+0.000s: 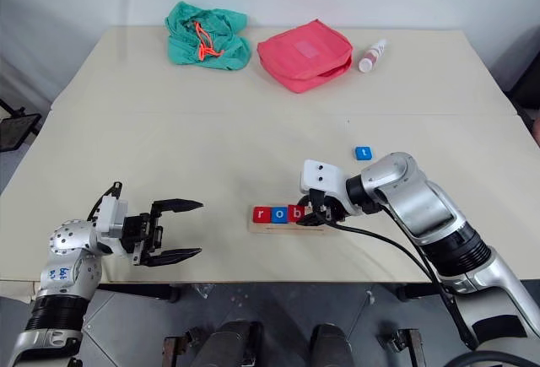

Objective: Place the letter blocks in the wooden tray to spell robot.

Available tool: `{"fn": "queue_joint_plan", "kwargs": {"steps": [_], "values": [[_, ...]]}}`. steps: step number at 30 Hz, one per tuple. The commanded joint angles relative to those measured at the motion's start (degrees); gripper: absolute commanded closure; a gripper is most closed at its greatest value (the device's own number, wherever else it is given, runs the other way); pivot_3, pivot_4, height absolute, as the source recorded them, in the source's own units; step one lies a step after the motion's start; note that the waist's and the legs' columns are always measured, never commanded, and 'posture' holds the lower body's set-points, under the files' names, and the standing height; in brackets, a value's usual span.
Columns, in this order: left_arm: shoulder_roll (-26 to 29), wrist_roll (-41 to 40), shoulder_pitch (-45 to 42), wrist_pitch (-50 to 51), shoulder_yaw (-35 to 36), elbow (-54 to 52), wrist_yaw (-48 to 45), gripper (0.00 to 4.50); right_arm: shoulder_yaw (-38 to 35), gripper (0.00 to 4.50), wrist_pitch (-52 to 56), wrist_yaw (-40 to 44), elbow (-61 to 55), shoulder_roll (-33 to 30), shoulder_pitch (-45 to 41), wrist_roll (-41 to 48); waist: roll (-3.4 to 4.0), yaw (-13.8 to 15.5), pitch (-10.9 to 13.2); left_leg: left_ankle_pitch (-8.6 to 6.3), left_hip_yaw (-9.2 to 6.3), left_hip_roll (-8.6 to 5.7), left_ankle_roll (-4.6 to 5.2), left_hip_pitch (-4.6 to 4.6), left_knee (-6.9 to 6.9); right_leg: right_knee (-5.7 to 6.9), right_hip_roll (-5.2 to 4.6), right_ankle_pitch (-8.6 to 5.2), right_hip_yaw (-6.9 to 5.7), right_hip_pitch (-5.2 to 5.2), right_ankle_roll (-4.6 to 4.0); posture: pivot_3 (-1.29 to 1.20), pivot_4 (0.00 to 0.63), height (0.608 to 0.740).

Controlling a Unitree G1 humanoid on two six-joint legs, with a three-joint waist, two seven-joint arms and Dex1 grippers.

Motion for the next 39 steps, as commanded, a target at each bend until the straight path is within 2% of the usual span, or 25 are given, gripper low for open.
{"fn": "queue_joint_plan", "kwargs": {"steps": [1, 8, 16, 17, 26, 33, 35, 39], "values": [[1.0, -1.3, 0.9, -0.8, 1.9, -1.5, -0.2, 0.0, 0.2, 3.04, -1.5, 0.1, 0.9, 0.6, -1.7, -0.9, 0.0, 0.0, 0.0, 0.0, 0.01, 0.0, 0.0, 0.0, 0.0, 0.0, 0.0, 0.0, 0.0, -0.01, 0.0, 0.0, 0.15, 0.74], [0.7, -1.1, 1.6, -0.7, 2.3, -2.6, 0.6, 0.0, 1.1, 3.04, -3.7, 0.5, 3.8, 1.1, -2.3, -2.5, 0.0, 0.1, 0.0, 0.0, 0.02, 0.0, 0.0, 0.0, 0.0, 0.01, -0.01, 0.0, 0.0, -0.02, 0.0, 0.0, 0.15, 0.74], [0.4, -0.8, 1.5, -0.7, 2.0, -2.6, 1.3, 0.0, -0.5, 0.2, -1.3, 1.7, 0.0, 0.2, -1.7, -1.0, 0.0, 0.0, 0.0, 0.0, 0.02, 0.0, 0.0, -0.01, -0.01, 0.01, 0.0, 0.0, 0.0, -0.03, 0.0, 0.0, 0.15, 0.74], [0.3, -0.8, 1.4, -0.8, 1.9, -2.5, 1.4, 0.0, -0.9, 0.06, -0.9, 1.7, -0.6, 0.1, -1.7, -0.8, 0.0, 0.0, 0.0, 0.0, 0.02, 0.0, 0.0, 0.0, -0.01, 0.01, 0.0, 0.0, 0.0, -0.03, 0.0, 0.0, 0.15, 0.74], [-0.3, -0.4, -0.6, -0.9, 1.2, -0.8, 1.1, 0.0, -5.1, 0.06, 0.6, -0.2, -4.1, -2.2, 1.5, 1.5, 0.0, 0.1, 0.0, 0.0, 0.02, -0.02, 0.0, -0.01, 0.0, 0.0, -0.01, 0.0, 0.01, -0.02, 0.0, 0.0, 0.15, 0.74], [-0.7, 0.0, -2.4, -1.2, 0.6, 1.3, 0.6, 0.0, -17.9, 0.06, 0.0, -4.3, -9.8, -3.8, 13.6, 7.9, -0.03, 0.2, 0.0, -0.01, -0.01, -0.03, 0.0, -0.03, -0.05, 0.0, -0.02, 0.0, -0.02, -0.02, 0.0, 0.0, 0.15, 0.74], [-0.8, 0.0, -2.7, -1.2, 0.5, 1.7, 0.5, 0.0, -24.4, 0.06, -1.9, -6.7, -9.1, -2.1, 17.3, 10.7, -0.04, 0.3, 0.0, -0.01, 0.03, -0.02, 0.0, -0.03, -0.04, 0.0, -0.02, 0.0, -0.01, -0.02, 0.0, 0.0, 0.15, 0.74], [-0.8, 0.0, -3.5, -1.2, 0.3, 2.6, 0.1, 0.0, -31.2, 0.06, -3.9, -10.4, -7.0, -3.7, 23.9, 10.3, -0.04, 0.5, 0.0, -0.01, 0.03, -0.02, 0.0, -0.02, -0.02, 0.0, -0.02, 0.0, -0.01, 0.01, 0.0, 0.0, 0.15, 0.74]]}}
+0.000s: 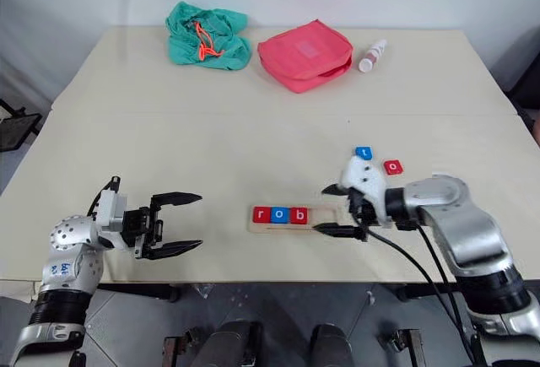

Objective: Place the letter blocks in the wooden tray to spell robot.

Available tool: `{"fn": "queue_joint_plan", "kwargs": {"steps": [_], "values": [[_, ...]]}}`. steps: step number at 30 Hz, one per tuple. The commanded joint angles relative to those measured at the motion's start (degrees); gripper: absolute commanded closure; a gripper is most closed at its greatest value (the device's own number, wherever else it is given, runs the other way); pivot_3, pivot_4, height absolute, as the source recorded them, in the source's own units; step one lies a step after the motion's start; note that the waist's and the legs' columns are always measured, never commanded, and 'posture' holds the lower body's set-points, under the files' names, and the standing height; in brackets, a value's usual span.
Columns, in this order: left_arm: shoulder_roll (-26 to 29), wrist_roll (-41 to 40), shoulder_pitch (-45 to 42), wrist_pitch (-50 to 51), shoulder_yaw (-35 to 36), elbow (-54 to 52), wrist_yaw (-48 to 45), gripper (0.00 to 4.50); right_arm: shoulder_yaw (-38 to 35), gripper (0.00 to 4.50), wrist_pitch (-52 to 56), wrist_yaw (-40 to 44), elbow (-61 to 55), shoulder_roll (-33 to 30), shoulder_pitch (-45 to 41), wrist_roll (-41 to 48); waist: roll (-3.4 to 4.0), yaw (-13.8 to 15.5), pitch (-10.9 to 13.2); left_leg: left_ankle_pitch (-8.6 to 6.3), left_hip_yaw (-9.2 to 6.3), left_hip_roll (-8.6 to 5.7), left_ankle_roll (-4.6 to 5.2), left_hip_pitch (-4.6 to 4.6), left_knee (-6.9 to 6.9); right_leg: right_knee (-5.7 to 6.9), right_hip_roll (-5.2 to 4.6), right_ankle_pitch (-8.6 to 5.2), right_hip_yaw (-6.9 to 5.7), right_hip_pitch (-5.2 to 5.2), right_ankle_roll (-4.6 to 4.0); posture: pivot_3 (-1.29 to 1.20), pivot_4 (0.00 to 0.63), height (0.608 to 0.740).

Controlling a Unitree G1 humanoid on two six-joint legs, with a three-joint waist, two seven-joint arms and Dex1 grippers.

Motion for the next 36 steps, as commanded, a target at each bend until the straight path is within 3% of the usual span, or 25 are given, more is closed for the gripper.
{"fn": "queue_joint_plan", "kwargs": {"steps": [1, 9, 16, 36], "values": [[0.1, -0.2, -0.8, -0.6, 0.1, 0.2, -0.6, 0.0, -6.7, 0.06, -2.7, -3.5, 1.0, -1.3, 4.1, 0.4, 0.0, 0.0, 0.0, 0.0, 0.01, -0.01, 0.0, 0.0, -0.01, -0.01, 0.0, 0.0, 0.01, 0.0, 0.0, 0.0, 0.15, 0.74], [0.4, 0.0, -2.7, -0.7, -0.2, 2.7, -1.9, 0.0, -17.4, 0.06, -0.7, -16.6, 5.3, 1.2, 10.4, 0.5, 0.0, 0.0, 0.0, 0.0, 0.07, 0.02, 0.0, 0.01, -0.02, 0.0, 0.01, 0.0, 0.0, 0.0, 0.0, 0.0, 0.15, 0.74], [0.1, 0.3, -4.1, -0.8, -0.8, 4.0, -2.4, 0.0, -19.4, 0.06, -1.0, -23.7, 7.9, 4.0, 11.2, 0.3, 0.0, -0.2, 0.0, 0.0, 0.07, 0.03, 0.0, 0.03, -0.04, 0.0, 0.01, 0.0, 0.01, 0.0, 0.0, 0.0, 0.15, 0.74], [0.7, 0.1, -4.0, -0.9, -0.5, 3.7, -2.4, 0.0, -17.1, 0.06, -2.4, -26.3, 17.9, 3.1, 2.8, 1.1, 0.01, -0.2, 0.0, 0.01, 0.09, 0.02, 0.01, 0.03, -0.03, 0.0, 0.0, 0.0, 0.03, 0.0, 0.0, 0.0, 0.15, 0.74]]}}
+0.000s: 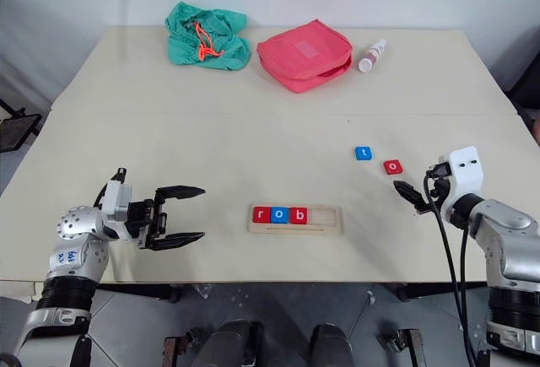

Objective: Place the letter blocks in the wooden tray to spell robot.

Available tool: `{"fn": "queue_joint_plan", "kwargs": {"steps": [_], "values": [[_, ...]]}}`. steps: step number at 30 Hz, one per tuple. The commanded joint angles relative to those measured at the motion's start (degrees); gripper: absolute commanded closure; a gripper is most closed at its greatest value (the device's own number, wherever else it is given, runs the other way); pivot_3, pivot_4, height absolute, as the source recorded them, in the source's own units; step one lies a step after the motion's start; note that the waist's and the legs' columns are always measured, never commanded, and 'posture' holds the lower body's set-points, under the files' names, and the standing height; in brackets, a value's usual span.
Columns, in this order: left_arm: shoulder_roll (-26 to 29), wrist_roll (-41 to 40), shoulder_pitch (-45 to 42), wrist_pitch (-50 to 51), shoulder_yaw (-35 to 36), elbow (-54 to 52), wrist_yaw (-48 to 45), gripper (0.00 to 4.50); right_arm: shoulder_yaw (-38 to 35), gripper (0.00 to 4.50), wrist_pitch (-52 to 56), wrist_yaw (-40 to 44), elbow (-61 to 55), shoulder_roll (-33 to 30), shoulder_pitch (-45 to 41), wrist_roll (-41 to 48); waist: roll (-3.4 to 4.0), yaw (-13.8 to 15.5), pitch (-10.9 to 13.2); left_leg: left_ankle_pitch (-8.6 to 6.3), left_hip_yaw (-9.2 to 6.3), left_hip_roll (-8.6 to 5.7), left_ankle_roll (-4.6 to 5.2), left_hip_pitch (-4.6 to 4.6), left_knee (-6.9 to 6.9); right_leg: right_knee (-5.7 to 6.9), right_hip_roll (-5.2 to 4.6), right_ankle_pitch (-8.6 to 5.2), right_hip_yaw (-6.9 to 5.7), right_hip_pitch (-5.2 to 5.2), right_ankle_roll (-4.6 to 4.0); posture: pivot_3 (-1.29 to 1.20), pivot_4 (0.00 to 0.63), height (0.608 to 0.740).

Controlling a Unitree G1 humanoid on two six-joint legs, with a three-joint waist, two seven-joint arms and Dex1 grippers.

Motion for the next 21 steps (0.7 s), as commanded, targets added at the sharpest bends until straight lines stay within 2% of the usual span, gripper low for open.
{"fn": "queue_joint_plan", "kwargs": {"steps": [1, 11, 21], "values": [[0.7, -0.3, 0.4, -0.8, 0.7, -1.1, -1.1, 0.0, -0.7, 0.06, -0.9, 0.3, -0.6, -1.0, -0.8, 0.5, 0.0, 0.0, 0.0, 0.0, 0.0, 0.0, 0.0, 0.0, 0.0, 0.0, 0.0, 0.0, 0.0, 0.0, 0.0, 0.0, 0.15, 0.74], [0.8, -0.3, 0.3, -0.8, 0.7, -1.3, -1.0, 0.0, -0.7, 0.06, -0.3, 0.5, -1.5, -1.0, -0.6, 1.2, 0.0, 0.0, 0.0, 0.0, 0.0, 0.0, 0.0, 0.0, 0.0, 0.0, 0.0, 0.0, 0.0, 0.0, 0.0, 0.0, 0.15, 0.74], [0.6, -0.2, 0.4, -0.7, 0.4, -1.8, -0.8, 0.0, 2.9, 0.06, -3.4, -2.7, 7.3, 3.0, -8.9, -1.4, 0.0, -0.1, 0.0, 0.0, 0.01, 0.02, 0.0, 0.01, -0.02, 0.01, 0.01, 0.0, 0.0, -0.02, 0.0, 0.0, 0.15, 0.74]]}}
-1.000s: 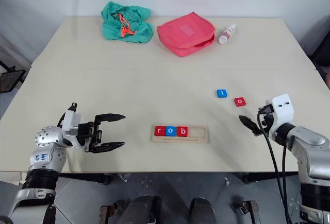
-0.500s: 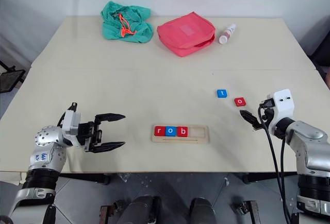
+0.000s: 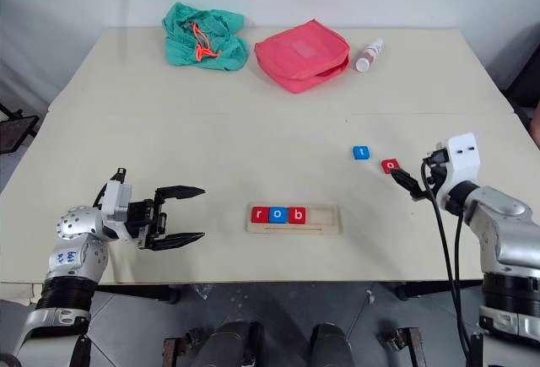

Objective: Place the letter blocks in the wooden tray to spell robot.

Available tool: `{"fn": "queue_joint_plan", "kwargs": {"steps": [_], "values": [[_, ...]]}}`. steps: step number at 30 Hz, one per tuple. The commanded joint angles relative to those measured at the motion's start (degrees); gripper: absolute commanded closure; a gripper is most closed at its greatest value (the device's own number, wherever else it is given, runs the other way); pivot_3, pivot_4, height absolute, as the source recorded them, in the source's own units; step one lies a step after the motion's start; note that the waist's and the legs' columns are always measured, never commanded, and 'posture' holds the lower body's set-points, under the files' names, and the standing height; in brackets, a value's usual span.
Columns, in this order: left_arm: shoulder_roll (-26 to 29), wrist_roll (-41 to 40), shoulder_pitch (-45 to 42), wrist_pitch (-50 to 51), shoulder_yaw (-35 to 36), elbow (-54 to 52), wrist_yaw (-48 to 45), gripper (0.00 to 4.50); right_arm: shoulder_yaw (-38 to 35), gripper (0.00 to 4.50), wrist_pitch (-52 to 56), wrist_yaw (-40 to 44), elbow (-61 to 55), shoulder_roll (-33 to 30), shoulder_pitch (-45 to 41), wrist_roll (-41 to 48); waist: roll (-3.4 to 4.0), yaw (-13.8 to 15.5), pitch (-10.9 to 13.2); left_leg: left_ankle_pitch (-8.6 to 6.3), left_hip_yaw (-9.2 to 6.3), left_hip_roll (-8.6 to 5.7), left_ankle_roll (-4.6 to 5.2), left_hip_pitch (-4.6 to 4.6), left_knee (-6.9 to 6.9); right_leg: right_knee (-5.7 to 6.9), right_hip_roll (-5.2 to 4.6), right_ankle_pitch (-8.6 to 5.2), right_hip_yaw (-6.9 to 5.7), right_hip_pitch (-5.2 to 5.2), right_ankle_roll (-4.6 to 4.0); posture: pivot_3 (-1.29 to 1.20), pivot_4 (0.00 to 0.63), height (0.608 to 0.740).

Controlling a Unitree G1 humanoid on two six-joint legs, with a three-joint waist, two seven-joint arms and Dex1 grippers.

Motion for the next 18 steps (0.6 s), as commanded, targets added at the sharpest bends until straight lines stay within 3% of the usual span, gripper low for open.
{"fn": "queue_joint_plan", "kwargs": {"steps": [1, 11, 14, 18], "values": [[0.5, -0.3, 0.4, -0.7, 0.4, -1.7, -0.8, 0.0, 1.5, 0.06, -3.0, -1.2, 3.3, 1.7, -2.1, -1.4, 0.0, 0.1, 0.0, 0.0, -0.02, 0.0, 0.0, 0.0, 0.0, 0.01, 0.0, 0.0, -0.01, 0.0, 0.0, 0.0, 0.15, 0.74], [0.0, -0.5, 2.0, -0.8, 0.6, -3.9, 0.2, 0.0, 5.4, 0.06, -10.7, -3.2, 16.1, 5.4, -7.9, -6.0, 0.01, 0.0, 0.0, 0.0, -0.05, -0.04, 0.01, -0.02, 0.01, 0.03, -0.02, 0.0, 0.0, -0.01, 0.0, 0.0, 0.15, 0.74], [0.0, -0.6, 2.6, -0.7, 0.9, -4.7, 0.6, 0.0, 5.0, 0.64, -11.1, -3.9, 16.5, 5.7, -7.9, -6.3, 0.01, 0.0, 0.0, 0.0, -0.05, -0.01, 0.0, -0.01, 0.0, 0.05, -0.01, 0.0, -0.01, -0.01, 0.0, 0.0, 0.15, 0.74], [0.1, -0.7, 3.5, -0.8, 1.1, -5.3, 0.9, 0.0, 4.7, 2.03, -11.5, -4.7, 16.3, 5.6, -6.8, -6.4, 0.01, 0.0, 0.0, 0.0, -0.04, -0.02, 0.0, -0.01, 0.02, 0.06, -0.01, 0.0, 0.01, -0.01, 0.0, 0.0, 0.15, 0.74]]}}
